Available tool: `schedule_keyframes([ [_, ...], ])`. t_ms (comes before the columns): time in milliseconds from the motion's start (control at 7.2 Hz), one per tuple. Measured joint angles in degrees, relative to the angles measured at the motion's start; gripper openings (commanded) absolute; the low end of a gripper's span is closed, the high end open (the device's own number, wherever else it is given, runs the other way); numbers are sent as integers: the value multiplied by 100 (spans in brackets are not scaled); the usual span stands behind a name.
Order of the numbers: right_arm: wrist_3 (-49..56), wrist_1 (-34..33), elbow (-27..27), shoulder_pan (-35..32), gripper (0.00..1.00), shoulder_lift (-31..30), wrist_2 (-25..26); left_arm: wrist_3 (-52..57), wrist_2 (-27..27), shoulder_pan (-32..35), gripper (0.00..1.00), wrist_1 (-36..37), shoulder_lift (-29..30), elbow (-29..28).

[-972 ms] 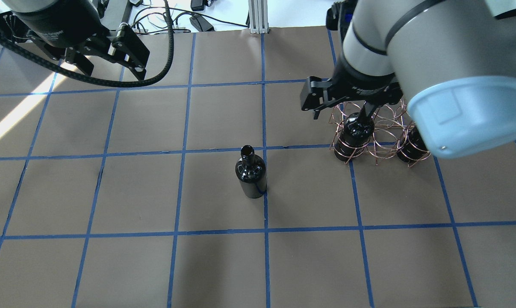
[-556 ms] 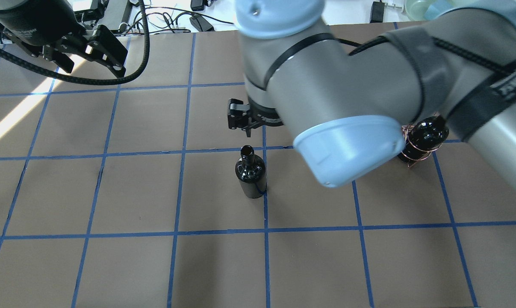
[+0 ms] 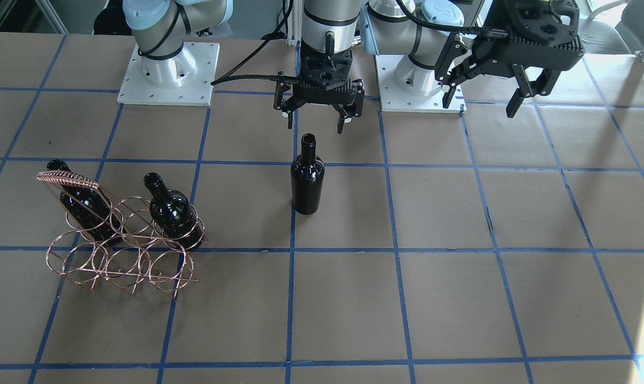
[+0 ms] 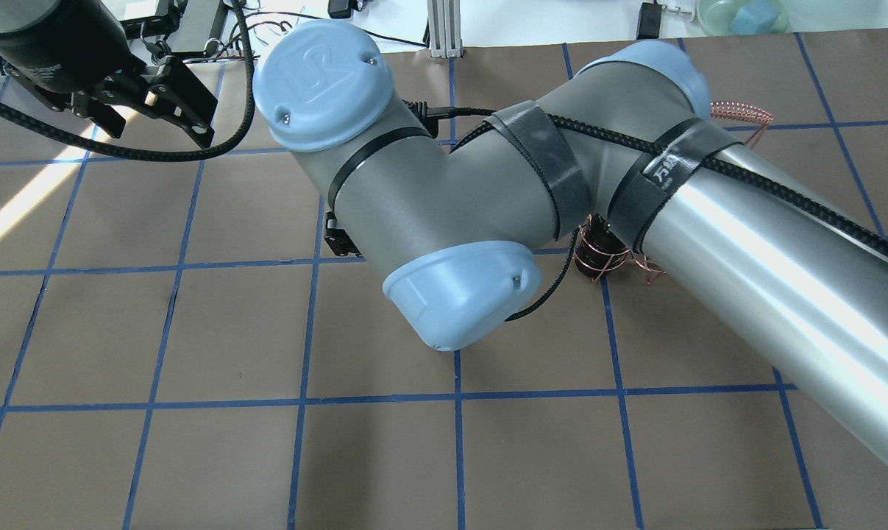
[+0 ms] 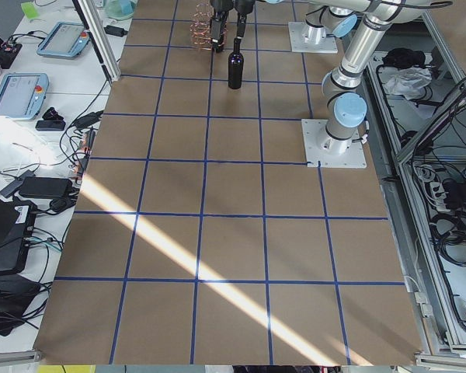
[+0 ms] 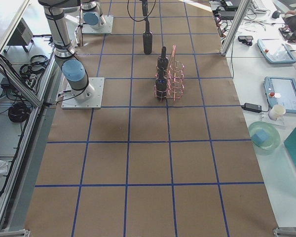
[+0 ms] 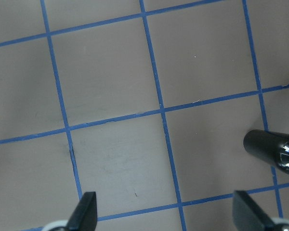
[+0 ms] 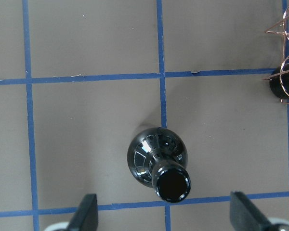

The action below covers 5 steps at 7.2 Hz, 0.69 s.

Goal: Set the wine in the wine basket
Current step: 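Move the right gripper over the standing bottle and grasp its neck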

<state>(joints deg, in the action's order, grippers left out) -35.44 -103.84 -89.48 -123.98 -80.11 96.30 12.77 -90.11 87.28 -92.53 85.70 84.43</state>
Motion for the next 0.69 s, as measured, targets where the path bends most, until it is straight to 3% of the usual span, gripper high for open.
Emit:
schedule_keyframes([
  [278,175,-330,-262,125,95,33,-165,-47,7,5,100,13,-7,26],
  [417,258,-404,-338,177,88,50,-182,-53,5,7,100,12,-9,28],
  [556,283,-450,-397,197,77,88,-184,-55,3,8,100,9,-9,29],
  [694,289,-491,-434,203,59,131,-188,-55,4,7,100,9,-9,30],
])
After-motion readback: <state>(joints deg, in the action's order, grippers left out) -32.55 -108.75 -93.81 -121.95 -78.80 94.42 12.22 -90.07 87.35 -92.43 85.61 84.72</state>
